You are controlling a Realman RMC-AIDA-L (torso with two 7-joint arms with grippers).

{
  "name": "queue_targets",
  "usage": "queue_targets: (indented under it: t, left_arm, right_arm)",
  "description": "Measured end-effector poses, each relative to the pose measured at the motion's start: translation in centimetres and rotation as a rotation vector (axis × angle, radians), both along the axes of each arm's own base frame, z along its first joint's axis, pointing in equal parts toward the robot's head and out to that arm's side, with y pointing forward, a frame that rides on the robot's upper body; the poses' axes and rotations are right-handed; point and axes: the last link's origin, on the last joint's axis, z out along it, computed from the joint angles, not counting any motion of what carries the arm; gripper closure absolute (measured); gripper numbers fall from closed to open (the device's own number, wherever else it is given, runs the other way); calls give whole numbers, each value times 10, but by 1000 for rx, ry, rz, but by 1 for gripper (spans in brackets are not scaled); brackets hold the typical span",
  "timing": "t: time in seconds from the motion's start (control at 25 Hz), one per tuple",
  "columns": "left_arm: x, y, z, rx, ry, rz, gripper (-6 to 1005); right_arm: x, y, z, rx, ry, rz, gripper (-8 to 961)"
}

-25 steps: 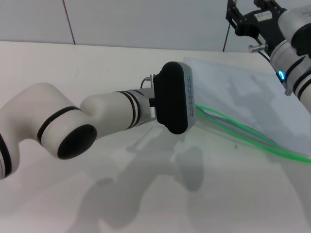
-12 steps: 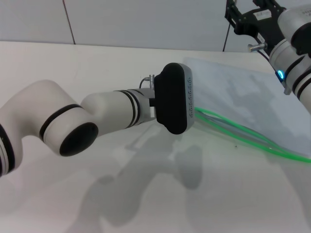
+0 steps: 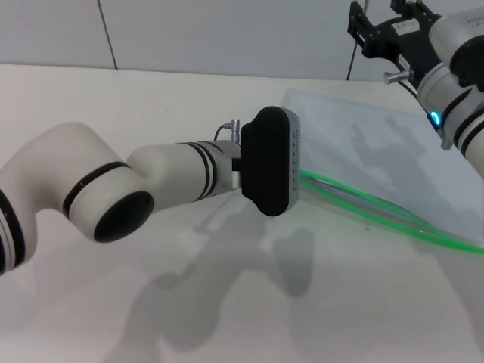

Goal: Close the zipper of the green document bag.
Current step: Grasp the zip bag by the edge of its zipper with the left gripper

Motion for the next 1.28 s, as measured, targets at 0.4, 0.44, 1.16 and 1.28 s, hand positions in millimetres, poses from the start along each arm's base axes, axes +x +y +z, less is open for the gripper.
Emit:
queue_targets:
  t: [0.4, 0.44, 1.16, 1.28]
  left_arm:
    - [2, 1, 0, 3, 4, -16, 476]
    - [2, 1, 0, 3, 8, -21, 476]
    - [9, 3, 1, 8, 12, -54, 489]
    - [10, 4, 1, 8, 12, -57, 556]
  right_arm:
    - [0, 0, 0, 0, -1, 1, 306]
    - [0, 0, 0, 0, -1, 1, 307]
    - [-5, 0, 0, 1, 7, 12, 324]
    - [-6, 0, 1, 1, 7, 16, 327]
